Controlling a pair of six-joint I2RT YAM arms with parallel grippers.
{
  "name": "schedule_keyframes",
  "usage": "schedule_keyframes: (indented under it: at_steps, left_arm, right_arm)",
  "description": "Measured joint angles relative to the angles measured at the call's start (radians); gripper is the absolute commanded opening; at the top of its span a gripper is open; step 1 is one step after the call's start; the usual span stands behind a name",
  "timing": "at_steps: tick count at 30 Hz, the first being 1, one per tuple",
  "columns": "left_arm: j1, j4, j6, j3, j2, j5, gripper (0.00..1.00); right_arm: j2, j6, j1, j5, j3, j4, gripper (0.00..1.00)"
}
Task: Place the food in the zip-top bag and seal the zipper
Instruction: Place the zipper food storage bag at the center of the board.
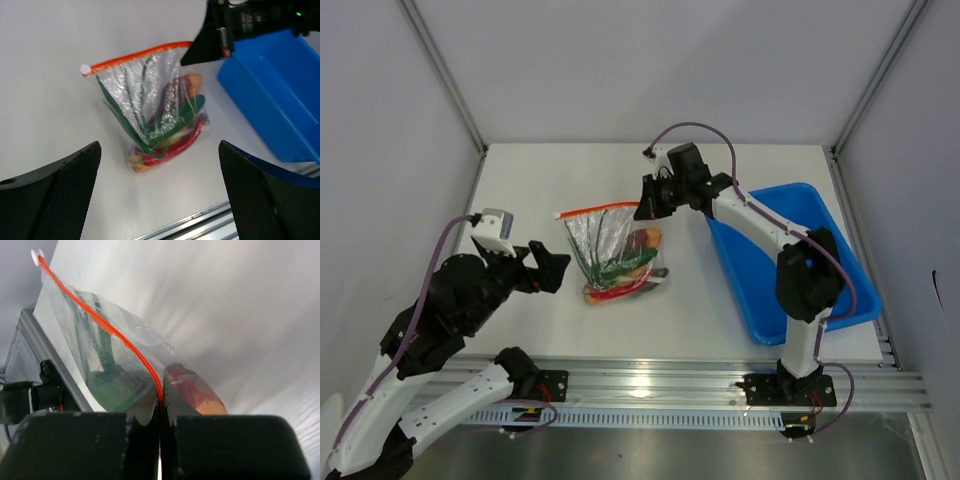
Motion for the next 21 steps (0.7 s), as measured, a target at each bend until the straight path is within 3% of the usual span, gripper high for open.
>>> schedule_keyframes:
  at_steps: [3, 4, 5, 6, 8, 12, 21]
  left_arm:
    - [0.000, 0.019, 0.000, -0.030, -0.010, 0.069, 1.00]
    - [0.000, 0.024, -0.001, -0.044, -0.014, 0.097, 1.00]
    - [0.000, 0.025, -0.001, -0.049, -0.016, 0.109, 0.99]
    - [0.000, 0.030, -0.002, -0.058, -0.019, 0.129, 0.99]
    - [0.000, 0.039, -0.004, -0.070, -0.021, 0.165, 0.99]
    - [0.000, 0.053, -0.011, -0.092, -0.018, 0.227, 0.99]
    - [0.000, 0.102, -0.027, -0.124, 0.006, 0.302, 1.00]
  right_arm:
    - [0.108, 0.000, -0.021, 0.005, 0.111, -0.026, 0.03]
    - [0.138, 0.000, -0.026, 0.008, 0.141, -0.035, 0.18]
    - [0.165, 0.000, -0.031, 0.013, 0.162, -0.040, 0.18]
    - [0.188, -0.001, -0.035, 0.015, 0.177, -0.044, 0.38]
    - [0.219, 0.002, -0.039, 0.020, 0.196, -0.057, 0.53]
    - [0.267, -0.009, -0.041, 0.056, 0.267, -0.106, 0.99]
    - [0.174, -0.072, -0.047, 0.233, 0.374, -0.232, 1.00]
